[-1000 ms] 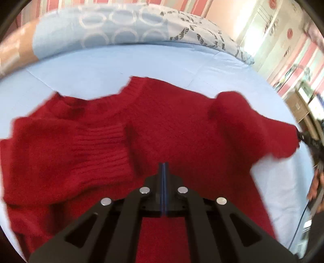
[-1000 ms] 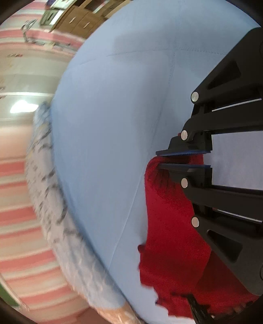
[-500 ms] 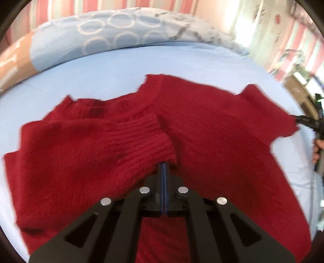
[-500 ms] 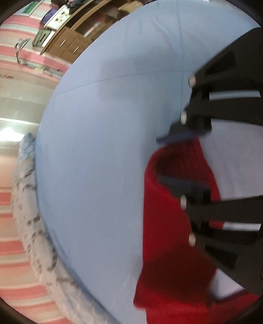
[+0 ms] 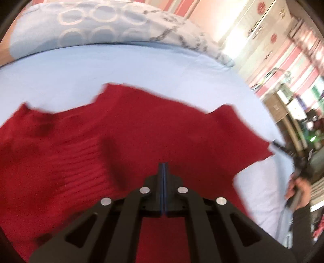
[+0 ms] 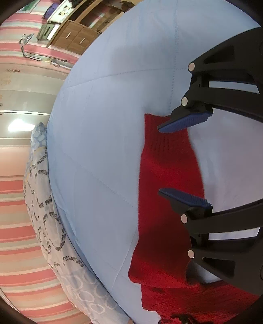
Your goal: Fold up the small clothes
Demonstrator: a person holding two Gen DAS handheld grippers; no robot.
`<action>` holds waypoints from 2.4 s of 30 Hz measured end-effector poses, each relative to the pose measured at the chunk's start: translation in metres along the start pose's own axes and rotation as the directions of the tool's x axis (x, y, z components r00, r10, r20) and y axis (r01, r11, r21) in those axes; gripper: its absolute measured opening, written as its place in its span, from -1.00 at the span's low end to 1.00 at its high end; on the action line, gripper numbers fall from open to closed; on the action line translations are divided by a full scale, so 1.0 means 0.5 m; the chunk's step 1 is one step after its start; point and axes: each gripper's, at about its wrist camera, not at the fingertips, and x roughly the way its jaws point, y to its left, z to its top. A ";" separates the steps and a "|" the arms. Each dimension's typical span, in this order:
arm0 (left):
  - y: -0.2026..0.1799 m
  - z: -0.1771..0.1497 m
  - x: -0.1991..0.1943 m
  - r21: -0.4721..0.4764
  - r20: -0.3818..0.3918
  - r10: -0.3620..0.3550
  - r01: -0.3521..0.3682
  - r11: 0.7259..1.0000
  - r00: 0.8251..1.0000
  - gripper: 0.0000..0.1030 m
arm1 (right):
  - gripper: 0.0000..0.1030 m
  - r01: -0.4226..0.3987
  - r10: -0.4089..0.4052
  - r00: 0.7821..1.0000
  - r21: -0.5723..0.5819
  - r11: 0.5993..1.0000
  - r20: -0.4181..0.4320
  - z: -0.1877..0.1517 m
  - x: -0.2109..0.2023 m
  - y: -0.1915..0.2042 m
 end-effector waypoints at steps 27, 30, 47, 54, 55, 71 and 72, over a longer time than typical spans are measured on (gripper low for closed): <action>0.085 -0.027 -0.011 0.172 0.002 0.348 -0.343 0.924 0.938 -0.23 | 0.34 -0.095 0.096 0.995 0.037 0.995 -0.018 -0.047 -0.018 0.003; 0.139 -0.003 -0.030 0.049 -0.017 0.285 -0.284 0.958 0.958 -0.66 | 0.34 -0.096 0.096 0.995 0.034 0.995 -0.022 -0.052 -0.018 0.003; -0.186 0.064 0.092 0.037 0.035 -0.056 0.055 0.998 0.998 -0.69 | 0.33 -0.113 0.116 0.993 0.100 0.989 -0.028 -0.060 -0.017 -0.049; -0.193 0.023 0.167 0.070 -0.077 0.052 -0.047 0.996 0.996 -0.53 | 0.34 -0.109 0.112 0.993 0.100 0.989 -0.023 -0.056 -0.027 -0.066; -0.200 0.019 0.146 0.093 -0.072 0.062 -0.056 0.994 0.995 -0.43 | 0.34 -0.109 0.112 0.993 0.103 0.989 -0.024 -0.057 -0.028 -0.069; 0.096 -0.118 -0.125 -0.069 0.055 0.456 -0.452 0.889 0.888 -0.03 | 0.41 -0.190 0.259 0.963 0.497 0.847 -0.074 -0.068 0.054 -0.124; 0.105 -0.122 -0.133 -0.082 0.061 0.461 -0.456 0.886 0.885 -0.02 | 0.41 -0.181 0.246 0.967 0.496 0.850 -0.069 -0.061 0.059 -0.118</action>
